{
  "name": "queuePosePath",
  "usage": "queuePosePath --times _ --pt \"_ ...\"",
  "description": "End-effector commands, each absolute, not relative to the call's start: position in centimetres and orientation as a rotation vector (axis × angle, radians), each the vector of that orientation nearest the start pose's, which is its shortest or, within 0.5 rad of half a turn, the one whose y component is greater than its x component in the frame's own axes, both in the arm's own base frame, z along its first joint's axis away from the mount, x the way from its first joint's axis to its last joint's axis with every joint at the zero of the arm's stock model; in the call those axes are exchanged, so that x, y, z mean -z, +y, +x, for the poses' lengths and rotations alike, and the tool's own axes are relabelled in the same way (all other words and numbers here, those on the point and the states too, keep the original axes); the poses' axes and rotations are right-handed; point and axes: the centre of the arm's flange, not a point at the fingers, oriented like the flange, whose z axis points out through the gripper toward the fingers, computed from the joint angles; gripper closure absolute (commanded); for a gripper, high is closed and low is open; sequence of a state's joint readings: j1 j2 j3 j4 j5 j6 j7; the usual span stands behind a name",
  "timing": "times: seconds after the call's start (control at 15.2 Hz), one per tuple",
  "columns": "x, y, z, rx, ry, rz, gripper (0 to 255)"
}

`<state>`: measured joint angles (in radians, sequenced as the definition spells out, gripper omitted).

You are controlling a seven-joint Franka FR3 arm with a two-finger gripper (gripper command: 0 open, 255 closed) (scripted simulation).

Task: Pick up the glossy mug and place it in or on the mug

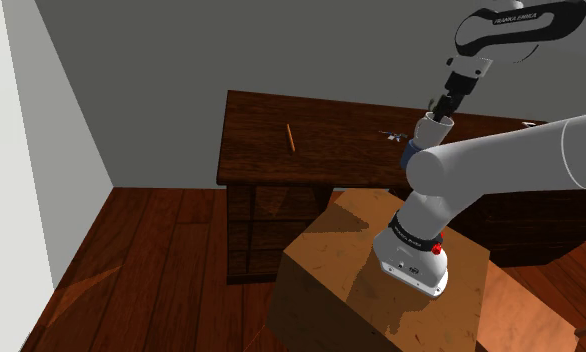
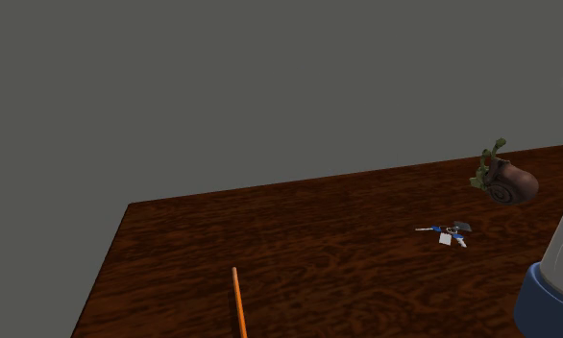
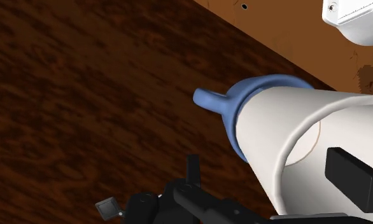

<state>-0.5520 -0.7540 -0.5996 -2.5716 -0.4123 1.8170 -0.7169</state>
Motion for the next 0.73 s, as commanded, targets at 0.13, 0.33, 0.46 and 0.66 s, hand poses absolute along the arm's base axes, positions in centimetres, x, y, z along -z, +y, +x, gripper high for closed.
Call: queuePosePath --times 0.13,0.33,0.46,0.66 --pt "-47.7 -33.6 10.9 -0.067 0.251 -3.078 0" --pt "-50.1 -33.7 11.0 -0.067 0.251 -3.078 0" --pt "-50.1 -33.7 11.0 -0.067 0.251 -3.078 0" --pt "-50.1 -33.7 11.0 -0.067 0.251 -3.078 0"
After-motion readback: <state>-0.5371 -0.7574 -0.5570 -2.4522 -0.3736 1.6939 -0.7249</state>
